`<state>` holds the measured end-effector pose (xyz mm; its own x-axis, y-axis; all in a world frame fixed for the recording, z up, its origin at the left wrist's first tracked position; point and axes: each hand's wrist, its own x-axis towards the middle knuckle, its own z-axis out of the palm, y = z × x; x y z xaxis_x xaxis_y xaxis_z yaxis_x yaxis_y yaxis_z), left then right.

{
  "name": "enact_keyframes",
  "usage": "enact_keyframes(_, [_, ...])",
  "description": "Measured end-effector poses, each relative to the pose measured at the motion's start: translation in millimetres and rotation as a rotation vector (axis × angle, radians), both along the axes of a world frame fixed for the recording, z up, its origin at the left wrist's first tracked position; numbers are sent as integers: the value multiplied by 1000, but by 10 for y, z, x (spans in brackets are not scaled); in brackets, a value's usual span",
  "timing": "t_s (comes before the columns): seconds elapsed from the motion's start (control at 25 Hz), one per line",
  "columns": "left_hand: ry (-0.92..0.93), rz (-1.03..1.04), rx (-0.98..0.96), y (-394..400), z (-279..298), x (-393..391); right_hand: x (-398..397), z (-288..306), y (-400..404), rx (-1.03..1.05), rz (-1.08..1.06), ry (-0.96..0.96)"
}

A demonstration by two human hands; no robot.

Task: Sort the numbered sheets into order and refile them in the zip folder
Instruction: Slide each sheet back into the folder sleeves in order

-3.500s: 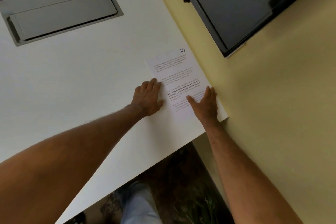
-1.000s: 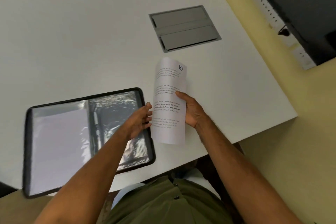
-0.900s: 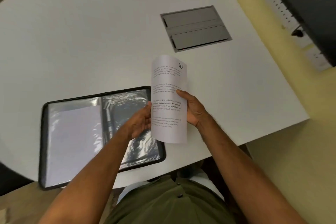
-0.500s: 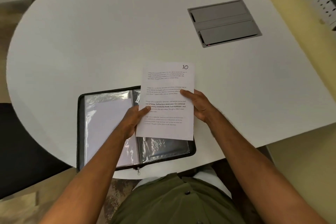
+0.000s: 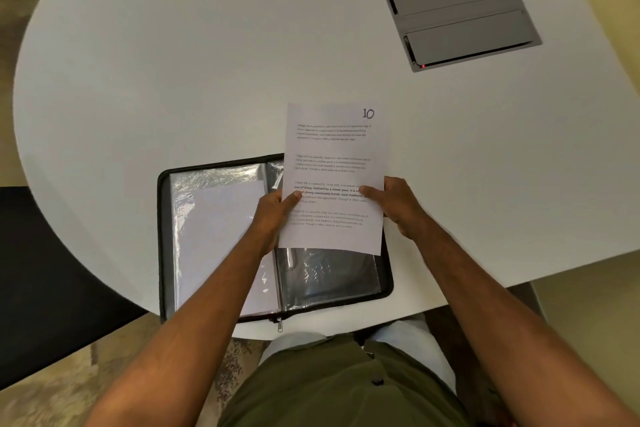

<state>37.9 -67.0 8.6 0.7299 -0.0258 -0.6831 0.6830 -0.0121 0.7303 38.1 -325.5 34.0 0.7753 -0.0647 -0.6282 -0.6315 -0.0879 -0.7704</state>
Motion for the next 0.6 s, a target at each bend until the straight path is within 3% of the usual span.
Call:
enact_keyframes(0.12, [-71, -58, 160, -28, -138, 199, 77, -90, -79, -6, -80, -8])
enact_keyframes(0.24, [-255, -322, 545, -28, -322, 450, 110, -202, -133, -16, -194, 5])
enact_keyframes(0.36, [-389, -586, 804, -12, -520, 661, 75, -299, -145, -17, -319, 15])
enact_keyframes(0.48, [-463, -810, 986, -46, -611, 737, 91, -356, -174, -3, -393, 32])
enact_keyframes(0.6, [-552, -858, 1078, -56, -671, 723, 185, -398, -197, 17, -445, 64])
